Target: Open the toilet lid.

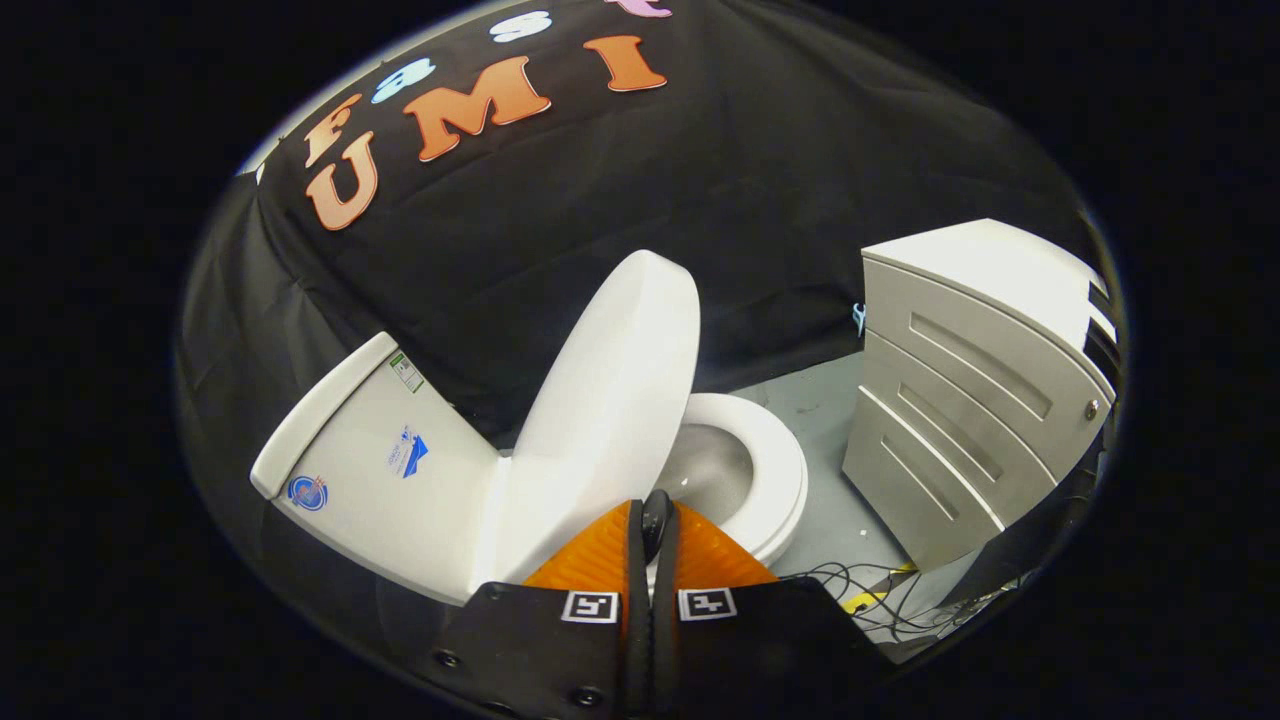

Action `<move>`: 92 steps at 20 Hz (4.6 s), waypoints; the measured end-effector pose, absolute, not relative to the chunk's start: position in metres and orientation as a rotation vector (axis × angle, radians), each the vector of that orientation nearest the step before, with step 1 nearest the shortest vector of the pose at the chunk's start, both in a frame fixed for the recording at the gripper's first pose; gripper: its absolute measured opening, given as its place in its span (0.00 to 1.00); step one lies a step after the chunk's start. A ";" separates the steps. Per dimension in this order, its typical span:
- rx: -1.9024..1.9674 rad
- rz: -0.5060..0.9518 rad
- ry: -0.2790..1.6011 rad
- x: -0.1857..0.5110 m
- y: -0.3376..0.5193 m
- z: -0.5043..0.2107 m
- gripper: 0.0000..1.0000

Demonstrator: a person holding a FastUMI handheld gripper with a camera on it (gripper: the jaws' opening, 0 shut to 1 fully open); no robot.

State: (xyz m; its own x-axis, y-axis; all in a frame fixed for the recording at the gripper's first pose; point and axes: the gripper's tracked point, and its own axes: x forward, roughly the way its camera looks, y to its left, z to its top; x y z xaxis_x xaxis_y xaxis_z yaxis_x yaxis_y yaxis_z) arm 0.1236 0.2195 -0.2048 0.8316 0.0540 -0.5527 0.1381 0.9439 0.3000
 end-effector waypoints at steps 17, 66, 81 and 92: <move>0.056 -0.073 0.498 0.125 0.295 -0.135 0.08; -0.189 0.142 0.325 0.129 0.557 -0.064 0.62; 0.048 0.006 0.195 0.168 0.326 0.026 0.79; -0.018 -0.129 0.187 0.123 0.124 0.044 0.79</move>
State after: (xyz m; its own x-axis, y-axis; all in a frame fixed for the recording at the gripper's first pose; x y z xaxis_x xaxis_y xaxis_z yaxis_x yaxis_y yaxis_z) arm 0.1226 0.1243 0.0441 0.9743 -0.1293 -0.1847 0.1259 0.9916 -0.0302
